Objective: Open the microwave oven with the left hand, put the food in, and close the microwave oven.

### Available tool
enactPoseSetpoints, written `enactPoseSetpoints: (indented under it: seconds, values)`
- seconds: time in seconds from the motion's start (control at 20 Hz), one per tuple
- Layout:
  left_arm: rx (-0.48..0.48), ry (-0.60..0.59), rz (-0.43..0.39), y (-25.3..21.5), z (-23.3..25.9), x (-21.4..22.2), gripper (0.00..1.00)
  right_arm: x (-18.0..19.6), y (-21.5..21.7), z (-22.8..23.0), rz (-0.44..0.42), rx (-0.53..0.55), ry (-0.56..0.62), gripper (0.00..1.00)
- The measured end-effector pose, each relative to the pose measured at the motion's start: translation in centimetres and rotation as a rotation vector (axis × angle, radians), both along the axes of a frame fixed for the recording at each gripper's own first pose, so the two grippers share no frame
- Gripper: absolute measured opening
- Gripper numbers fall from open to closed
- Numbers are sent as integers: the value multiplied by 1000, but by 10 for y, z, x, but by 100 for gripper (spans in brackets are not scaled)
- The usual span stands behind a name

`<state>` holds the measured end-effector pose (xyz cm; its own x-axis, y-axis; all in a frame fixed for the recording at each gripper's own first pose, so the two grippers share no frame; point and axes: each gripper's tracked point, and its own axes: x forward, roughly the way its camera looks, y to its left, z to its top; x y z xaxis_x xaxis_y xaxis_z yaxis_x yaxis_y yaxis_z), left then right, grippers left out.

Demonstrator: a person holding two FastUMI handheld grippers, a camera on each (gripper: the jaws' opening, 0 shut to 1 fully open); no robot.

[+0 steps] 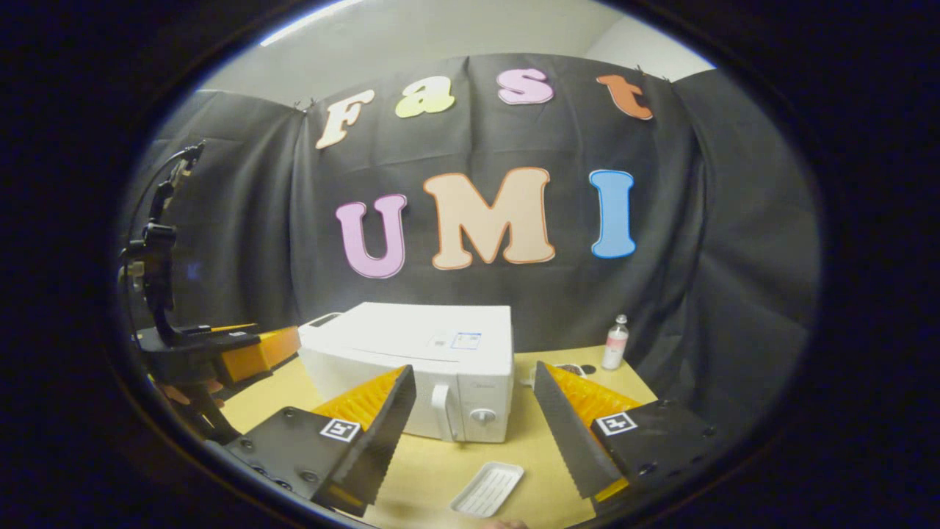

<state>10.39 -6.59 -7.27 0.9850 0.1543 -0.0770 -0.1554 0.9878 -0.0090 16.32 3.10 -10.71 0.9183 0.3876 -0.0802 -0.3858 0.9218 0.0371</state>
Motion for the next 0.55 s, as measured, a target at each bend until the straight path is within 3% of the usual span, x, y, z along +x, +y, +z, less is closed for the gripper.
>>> enactPoseSetpoints:
  seconds: [0.1,0.45,0.5,0.55]
  values:
    - [18,-11,-3,3,10,-5,93,-4,5,14,6,13,-28,92]
    - [110,-9,-44,1,17,-14,96,-18,5,29,-23,30,-55,91]
    - [111,-12,-59,0,18,-14,96,-20,4,30,-38,34,-51,99]
    - [108,-12,-78,-2,17,-15,95,-22,3,30,-54,37,-51,91]
